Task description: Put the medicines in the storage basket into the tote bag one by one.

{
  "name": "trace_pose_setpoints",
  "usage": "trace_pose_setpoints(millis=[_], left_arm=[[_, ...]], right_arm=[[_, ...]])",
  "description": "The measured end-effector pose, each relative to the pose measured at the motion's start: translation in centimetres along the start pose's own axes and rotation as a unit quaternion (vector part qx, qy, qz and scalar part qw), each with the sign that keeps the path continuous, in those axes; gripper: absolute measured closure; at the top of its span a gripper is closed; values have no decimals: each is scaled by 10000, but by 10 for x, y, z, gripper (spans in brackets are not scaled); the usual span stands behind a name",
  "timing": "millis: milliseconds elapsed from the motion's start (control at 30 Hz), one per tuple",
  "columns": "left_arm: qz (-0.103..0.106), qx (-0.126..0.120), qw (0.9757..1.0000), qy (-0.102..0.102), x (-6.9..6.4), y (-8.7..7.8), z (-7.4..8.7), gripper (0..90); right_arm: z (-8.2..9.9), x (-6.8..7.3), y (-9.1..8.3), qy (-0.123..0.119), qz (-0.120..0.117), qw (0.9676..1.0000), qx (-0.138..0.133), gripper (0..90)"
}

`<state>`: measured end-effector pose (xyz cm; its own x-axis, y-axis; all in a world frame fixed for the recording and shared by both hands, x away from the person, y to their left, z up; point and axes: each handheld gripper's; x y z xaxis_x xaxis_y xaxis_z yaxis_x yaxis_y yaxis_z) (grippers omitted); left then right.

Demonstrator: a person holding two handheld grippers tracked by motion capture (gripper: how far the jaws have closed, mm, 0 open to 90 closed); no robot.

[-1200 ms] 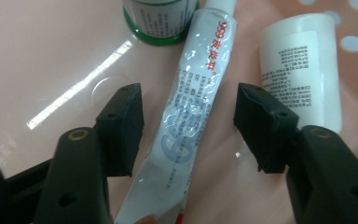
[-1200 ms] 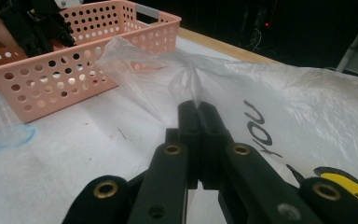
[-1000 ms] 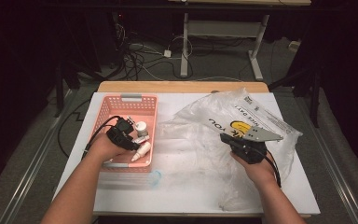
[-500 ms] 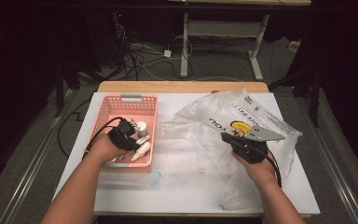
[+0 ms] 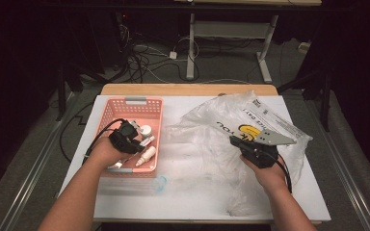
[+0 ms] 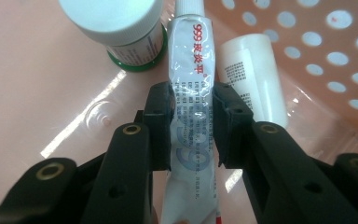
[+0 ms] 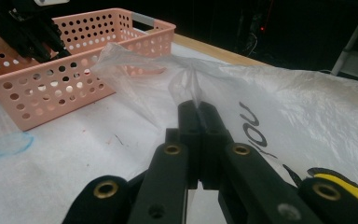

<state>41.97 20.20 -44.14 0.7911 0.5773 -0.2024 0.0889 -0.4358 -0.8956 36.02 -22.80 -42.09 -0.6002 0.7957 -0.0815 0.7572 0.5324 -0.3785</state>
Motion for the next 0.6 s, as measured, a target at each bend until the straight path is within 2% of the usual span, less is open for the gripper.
trace_pose_setpoints(millis=[333, 533, 600], left_arm=[[-53, -378, 9993, -34, -5, -14, 4, 688], [-23, -779, 9970, -22, -7, -22, 9, 687], [-23, -911, 9958, -89, -8, -24, 11, 687]], right_arm=[[-1, 0, -2, 18, 18, 10000, -38, 900], [-2, -2, -4, 43, 32, 10000, -76, 900], [-2, -2, -4, 42, 37, 9999, -88, 900]])
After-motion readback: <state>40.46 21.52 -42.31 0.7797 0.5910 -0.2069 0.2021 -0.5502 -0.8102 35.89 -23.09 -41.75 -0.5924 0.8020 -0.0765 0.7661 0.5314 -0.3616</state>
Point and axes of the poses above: each handheld gripper's, and its own axes: y roughly forward along the jaws, z roughly out of its underside, x roughly to its left, and after that the axes turned 10 degrees about z, right-handed
